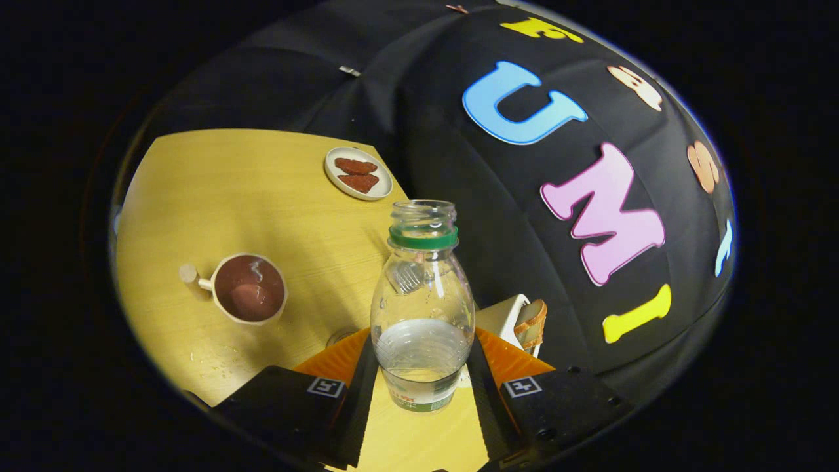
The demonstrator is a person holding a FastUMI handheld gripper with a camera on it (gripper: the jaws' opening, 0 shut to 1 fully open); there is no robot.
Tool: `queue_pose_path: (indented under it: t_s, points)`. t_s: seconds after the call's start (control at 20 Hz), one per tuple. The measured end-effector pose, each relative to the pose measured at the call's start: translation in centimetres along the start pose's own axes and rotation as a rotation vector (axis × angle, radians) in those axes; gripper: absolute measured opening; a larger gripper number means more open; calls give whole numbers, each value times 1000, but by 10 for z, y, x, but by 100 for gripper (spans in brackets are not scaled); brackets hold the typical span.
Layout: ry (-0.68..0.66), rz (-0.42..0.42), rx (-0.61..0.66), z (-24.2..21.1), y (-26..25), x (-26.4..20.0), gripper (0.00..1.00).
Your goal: Take the bottle from table, then pour the juice into the cup, finally place the bottle on the coaster
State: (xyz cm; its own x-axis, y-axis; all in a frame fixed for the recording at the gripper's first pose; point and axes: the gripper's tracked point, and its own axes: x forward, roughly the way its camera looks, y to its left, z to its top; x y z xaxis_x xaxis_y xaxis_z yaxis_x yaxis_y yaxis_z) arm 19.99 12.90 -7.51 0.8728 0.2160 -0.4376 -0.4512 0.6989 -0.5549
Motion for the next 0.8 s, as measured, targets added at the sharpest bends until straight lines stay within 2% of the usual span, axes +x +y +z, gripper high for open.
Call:
queue_pose_path:
  t_s: [0.4, 0.8]
  points:
    - [-91, 121, 498, -7, 7, 37, 73]
    - [-176, 141, 625, -16, 22, 59, 73]
